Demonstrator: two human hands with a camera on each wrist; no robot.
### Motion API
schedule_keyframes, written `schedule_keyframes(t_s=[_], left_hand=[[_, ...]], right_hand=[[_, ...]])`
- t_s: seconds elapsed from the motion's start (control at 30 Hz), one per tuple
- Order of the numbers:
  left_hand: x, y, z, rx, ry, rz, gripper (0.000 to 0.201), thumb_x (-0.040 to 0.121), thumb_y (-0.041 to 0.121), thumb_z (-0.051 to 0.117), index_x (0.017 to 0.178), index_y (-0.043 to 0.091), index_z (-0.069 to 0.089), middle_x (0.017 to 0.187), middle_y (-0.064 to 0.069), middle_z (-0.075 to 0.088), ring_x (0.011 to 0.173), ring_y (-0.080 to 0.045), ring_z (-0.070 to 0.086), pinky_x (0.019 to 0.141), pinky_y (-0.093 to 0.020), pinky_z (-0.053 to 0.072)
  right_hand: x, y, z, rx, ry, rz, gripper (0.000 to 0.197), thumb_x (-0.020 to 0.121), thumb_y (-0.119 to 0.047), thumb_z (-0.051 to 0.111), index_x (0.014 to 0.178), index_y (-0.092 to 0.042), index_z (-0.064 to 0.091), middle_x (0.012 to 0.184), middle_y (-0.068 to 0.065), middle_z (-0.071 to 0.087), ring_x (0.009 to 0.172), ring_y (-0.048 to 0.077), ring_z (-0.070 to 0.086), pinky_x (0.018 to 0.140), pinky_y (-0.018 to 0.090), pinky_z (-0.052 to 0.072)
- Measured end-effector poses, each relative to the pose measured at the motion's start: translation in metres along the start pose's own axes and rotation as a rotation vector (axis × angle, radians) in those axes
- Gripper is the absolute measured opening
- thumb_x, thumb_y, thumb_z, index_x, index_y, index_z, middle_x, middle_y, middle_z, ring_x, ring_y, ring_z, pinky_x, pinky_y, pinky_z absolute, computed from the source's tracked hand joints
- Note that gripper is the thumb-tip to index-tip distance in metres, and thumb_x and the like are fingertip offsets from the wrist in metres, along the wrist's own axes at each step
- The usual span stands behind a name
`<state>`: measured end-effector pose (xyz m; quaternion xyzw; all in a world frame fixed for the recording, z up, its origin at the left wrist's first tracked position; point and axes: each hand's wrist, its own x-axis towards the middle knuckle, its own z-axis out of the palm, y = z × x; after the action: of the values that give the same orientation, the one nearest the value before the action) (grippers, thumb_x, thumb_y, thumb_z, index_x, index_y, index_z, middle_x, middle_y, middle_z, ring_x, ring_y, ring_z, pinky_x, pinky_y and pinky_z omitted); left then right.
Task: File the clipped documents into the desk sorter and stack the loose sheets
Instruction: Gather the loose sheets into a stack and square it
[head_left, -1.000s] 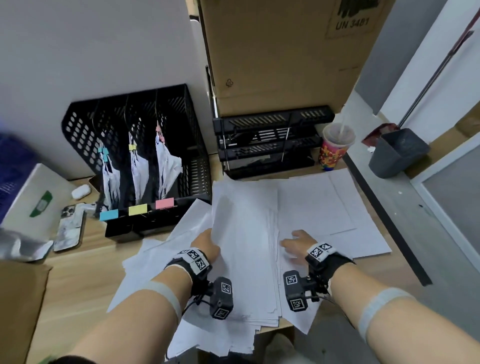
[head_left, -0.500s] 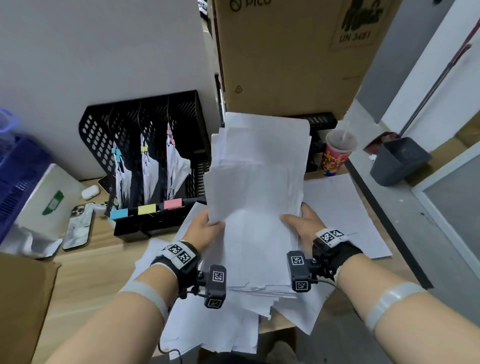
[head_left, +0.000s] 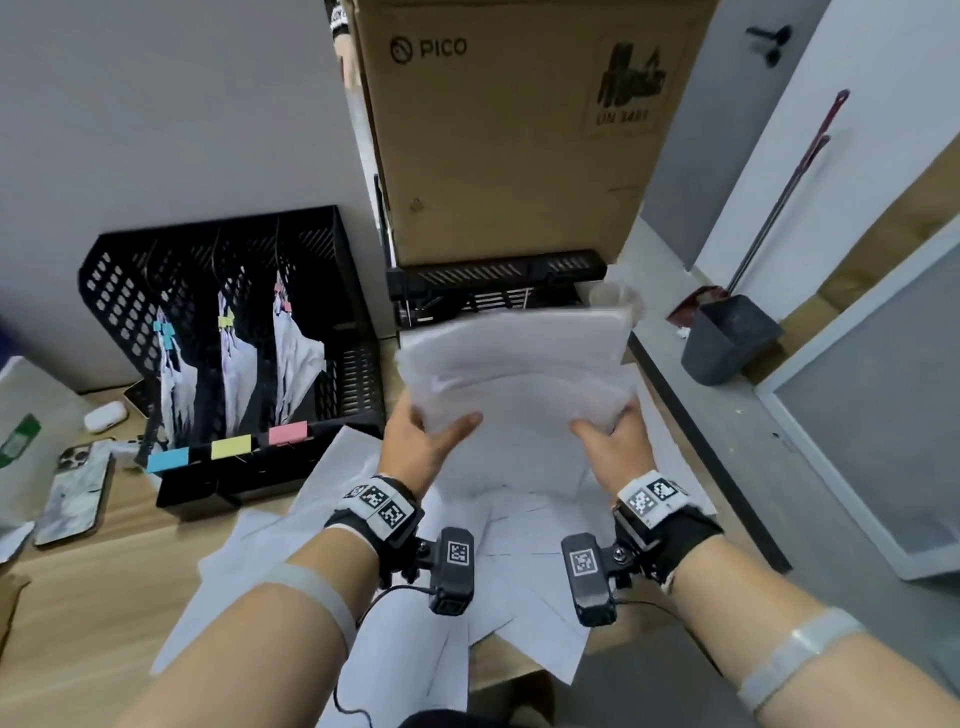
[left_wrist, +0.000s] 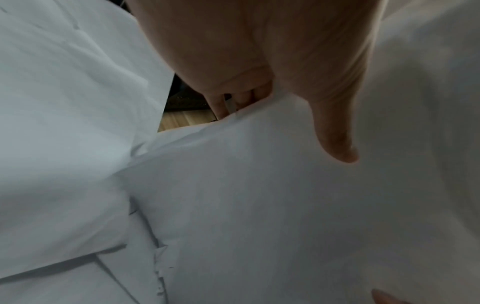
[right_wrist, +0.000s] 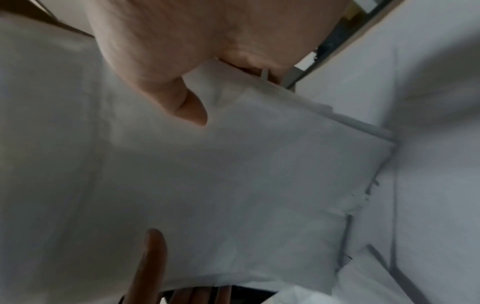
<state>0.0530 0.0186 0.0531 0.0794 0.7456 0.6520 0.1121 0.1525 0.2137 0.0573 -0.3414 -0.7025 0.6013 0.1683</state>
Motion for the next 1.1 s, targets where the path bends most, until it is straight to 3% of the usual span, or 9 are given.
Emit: schedule_keyframes(t_s=[0.07,0.17,0.23,0.47,0.57,0.8,0.9,1.03,1.1], left_hand=[[-0.001,-0.006,0.005,0.068,0.004,0.008,0.065,0.073,0.027,0.088,0.114,-0.012,0.056,0.092,-0.028,0.053,0.077,-0.027,0.06,0.082,-0.049,0.051],[0.001,-0.006,0.011,0.069,-0.051,0.05,0.031,0.08,0.022,0.082,0.108,0.013,0.072,0.106,-0.001,0.076,0.1,-0.007,0.07,0.092,-0.021,0.052],[0.003,-0.003,0.014,0.043,-0.006,0.046,0.02,0.086,0.016,0.075,0.106,0.019,0.073,0.107,0.003,0.076,0.101,-0.008,0.07,0.097,-0.03,0.054],[0.013,0.017,0.021,-0.111,0.019,0.145,0.024,0.089,0.017,0.072,0.113,0.021,0.069,0.113,0.002,0.074,0.109,-0.013,0.068,0.099,-0.035,0.053],[0.012,0.012,0.023,-0.066,-0.044,0.17,0.032,0.085,0.014,0.076,0.116,0.015,0.07,0.116,0.001,0.074,0.113,-0.014,0.067,0.104,-0.04,0.05],[0.012,0.008,0.023,0.022,-0.054,0.124,0.035,0.079,0.027,0.082,0.112,0.022,0.073,0.11,0.009,0.075,0.107,-0.009,0.069,0.101,-0.042,0.053],[0.012,0.01,0.023,0.001,-0.041,0.119,0.03,0.079,0.023,0.082,0.107,0.023,0.074,0.105,0.01,0.076,0.102,-0.006,0.07,0.098,-0.037,0.054],[0.011,0.013,0.021,-0.04,-0.064,0.121,0.031,0.079,0.019,0.082,0.109,0.02,0.074,0.106,0.007,0.077,0.101,-0.008,0.071,0.095,-0.03,0.054],[0.012,0.013,0.021,-0.062,-0.068,0.115,0.029,0.08,0.017,0.082,0.107,0.016,0.074,0.104,0.004,0.077,0.099,-0.01,0.072,0.093,-0.032,0.055]], right_hand=[[0.002,0.01,0.0,0.017,0.022,0.032,0.042,0.078,-0.002,0.066,0.115,-0.016,0.053,0.107,0.011,0.067,0.102,0.031,0.063,0.087,0.036,0.051],[0.004,0.008,0.001,0.037,0.009,0.037,0.03,0.079,0.001,0.063,0.102,-0.019,0.06,0.098,0.01,0.069,0.1,0.035,0.065,0.088,0.047,0.053],[0.005,0.003,-0.001,0.016,-0.01,0.034,0.025,0.083,-0.001,0.062,0.095,-0.023,0.061,0.092,0.002,0.069,0.098,0.033,0.066,0.089,0.044,0.052],[0.01,-0.019,-0.008,0.177,-0.003,-0.101,0.039,0.082,-0.012,0.066,0.115,-0.029,0.053,0.107,-0.003,0.068,0.099,0.014,0.066,0.092,0.038,0.054],[0.011,-0.013,-0.007,0.128,-0.016,-0.105,0.047,0.078,-0.035,0.073,0.117,-0.029,0.047,0.118,0.001,0.061,0.112,0.02,0.059,0.102,0.044,0.048],[0.019,-0.062,-0.01,0.235,0.032,-0.23,0.047,0.072,-0.068,0.065,0.104,-0.038,0.05,0.116,-0.003,0.061,0.101,0.005,0.058,0.082,0.019,0.041],[0.025,-0.076,-0.008,0.287,0.093,-0.218,0.043,0.081,-0.058,0.065,0.103,-0.021,0.059,0.096,-0.015,0.059,0.081,-0.015,0.055,0.076,0.015,0.038],[0.03,-0.076,-0.007,0.218,0.124,-0.229,0.022,0.087,-0.039,0.065,0.086,-0.017,0.063,0.085,-0.004,0.06,0.077,0.007,0.055,0.075,0.024,0.044],[0.028,-0.076,-0.007,0.202,0.115,-0.245,0.017,0.089,-0.037,0.063,0.086,-0.02,0.064,0.089,-0.003,0.063,0.082,0.008,0.059,0.081,0.029,0.049]])
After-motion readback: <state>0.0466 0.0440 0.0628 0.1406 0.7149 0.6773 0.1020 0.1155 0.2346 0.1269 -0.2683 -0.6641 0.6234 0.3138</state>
